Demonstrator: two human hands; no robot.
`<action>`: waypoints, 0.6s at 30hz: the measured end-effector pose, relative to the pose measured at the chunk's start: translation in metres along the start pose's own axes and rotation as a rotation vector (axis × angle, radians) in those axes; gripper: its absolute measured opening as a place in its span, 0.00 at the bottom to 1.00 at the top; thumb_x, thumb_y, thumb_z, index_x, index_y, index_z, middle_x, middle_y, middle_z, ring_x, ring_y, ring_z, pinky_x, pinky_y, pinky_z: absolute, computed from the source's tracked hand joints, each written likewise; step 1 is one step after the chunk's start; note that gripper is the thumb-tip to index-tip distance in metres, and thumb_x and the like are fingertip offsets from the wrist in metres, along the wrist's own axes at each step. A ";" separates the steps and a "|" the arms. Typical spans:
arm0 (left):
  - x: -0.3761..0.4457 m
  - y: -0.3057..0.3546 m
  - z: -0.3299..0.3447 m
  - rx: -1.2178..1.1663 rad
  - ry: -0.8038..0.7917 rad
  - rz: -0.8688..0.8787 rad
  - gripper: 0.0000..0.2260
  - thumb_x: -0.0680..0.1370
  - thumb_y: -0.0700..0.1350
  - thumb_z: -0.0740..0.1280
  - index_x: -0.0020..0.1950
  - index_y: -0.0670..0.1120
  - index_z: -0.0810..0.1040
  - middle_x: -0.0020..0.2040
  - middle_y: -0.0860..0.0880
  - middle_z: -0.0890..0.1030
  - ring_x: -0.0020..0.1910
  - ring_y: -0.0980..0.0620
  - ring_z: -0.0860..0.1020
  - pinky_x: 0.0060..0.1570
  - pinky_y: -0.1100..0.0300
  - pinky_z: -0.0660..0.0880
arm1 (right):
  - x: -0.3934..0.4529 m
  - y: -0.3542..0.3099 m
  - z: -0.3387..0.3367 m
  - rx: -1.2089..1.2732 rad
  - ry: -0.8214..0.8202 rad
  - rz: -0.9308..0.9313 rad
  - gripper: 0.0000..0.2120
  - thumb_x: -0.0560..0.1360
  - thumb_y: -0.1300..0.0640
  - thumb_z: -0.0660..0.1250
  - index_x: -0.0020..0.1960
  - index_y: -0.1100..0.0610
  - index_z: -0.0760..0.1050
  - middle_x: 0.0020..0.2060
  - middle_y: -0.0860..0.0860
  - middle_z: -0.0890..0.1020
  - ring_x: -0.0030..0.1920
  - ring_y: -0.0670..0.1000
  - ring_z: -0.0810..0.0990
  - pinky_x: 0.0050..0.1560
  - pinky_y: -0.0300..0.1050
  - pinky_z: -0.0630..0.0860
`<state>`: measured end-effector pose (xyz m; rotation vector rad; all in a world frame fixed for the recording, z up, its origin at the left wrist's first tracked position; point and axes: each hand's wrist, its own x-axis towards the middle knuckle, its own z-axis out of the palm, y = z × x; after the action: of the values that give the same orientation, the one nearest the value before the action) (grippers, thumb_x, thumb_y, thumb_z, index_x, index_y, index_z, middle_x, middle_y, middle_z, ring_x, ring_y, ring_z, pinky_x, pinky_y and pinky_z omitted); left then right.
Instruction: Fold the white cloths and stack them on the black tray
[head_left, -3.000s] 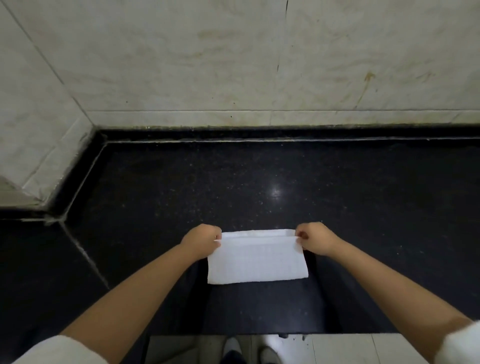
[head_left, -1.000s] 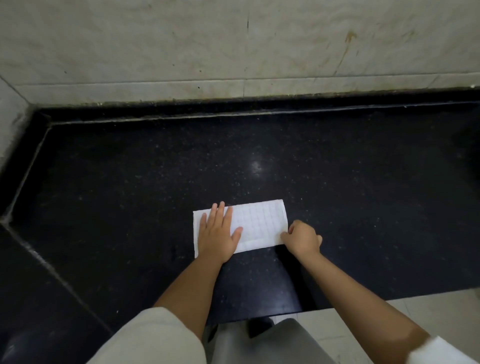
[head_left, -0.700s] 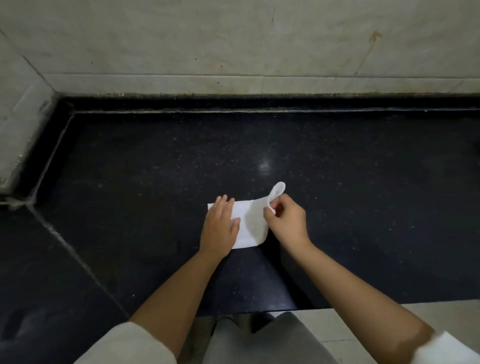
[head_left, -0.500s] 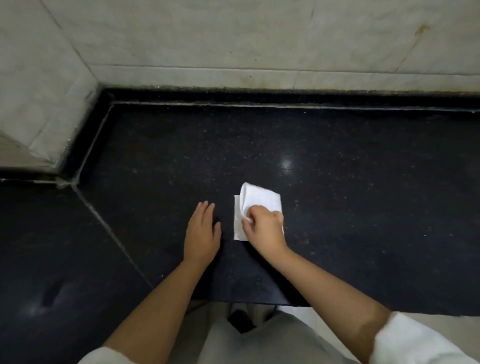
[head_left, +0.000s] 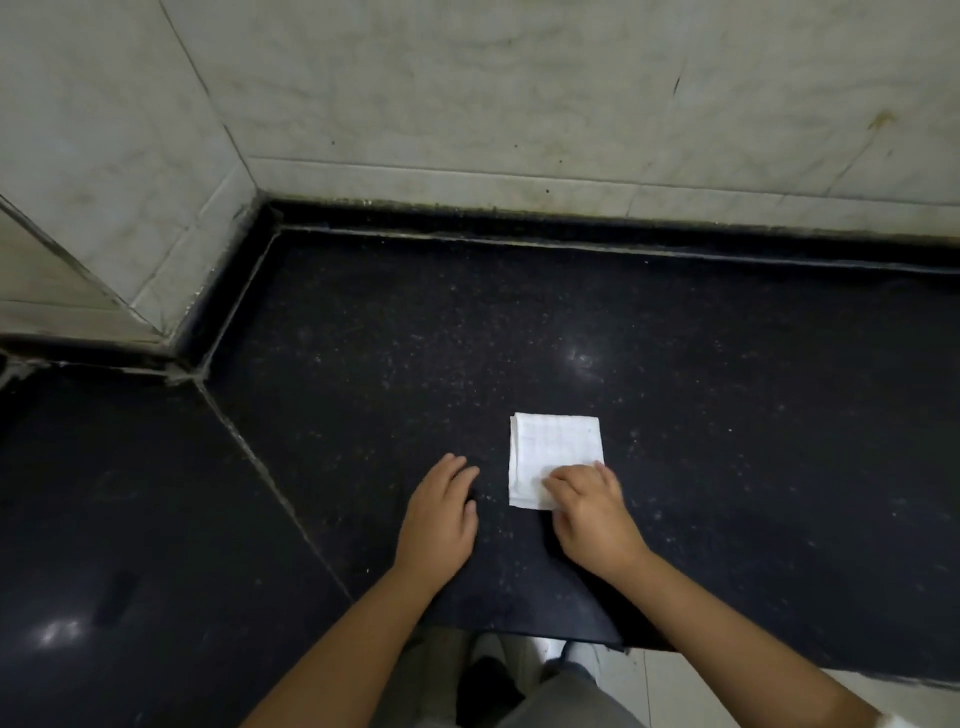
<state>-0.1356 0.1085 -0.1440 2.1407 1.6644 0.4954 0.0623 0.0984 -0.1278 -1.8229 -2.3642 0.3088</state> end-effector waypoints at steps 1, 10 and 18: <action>0.004 0.005 0.002 -0.010 -0.005 0.066 0.16 0.72 0.44 0.61 0.55 0.41 0.80 0.56 0.43 0.81 0.56 0.44 0.80 0.56 0.53 0.75 | -0.004 0.008 -0.005 -0.045 0.013 0.014 0.16 0.54 0.62 0.69 0.42 0.55 0.81 0.40 0.49 0.83 0.44 0.50 0.80 0.53 0.52 0.76; 0.033 0.041 0.027 0.213 -0.277 0.380 0.17 0.65 0.55 0.74 0.49 0.46 0.81 0.46 0.50 0.81 0.47 0.50 0.80 0.51 0.57 0.76 | -0.003 0.038 -0.015 -0.161 -0.195 0.052 0.16 0.48 0.63 0.78 0.35 0.55 0.81 0.32 0.50 0.82 0.29 0.50 0.80 0.25 0.41 0.77; 0.034 0.048 0.033 0.369 -0.173 0.479 0.05 0.62 0.47 0.72 0.37 0.52 0.81 0.34 0.55 0.80 0.34 0.55 0.79 0.45 0.64 0.70 | -0.009 0.043 -0.041 0.259 -0.157 0.197 0.13 0.75 0.64 0.59 0.55 0.61 0.79 0.53 0.56 0.80 0.53 0.55 0.78 0.54 0.46 0.74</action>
<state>-0.0710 0.1285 -0.1470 2.7800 1.2150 0.1227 0.1147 0.1031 -0.0988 -1.9668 -2.1169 0.7694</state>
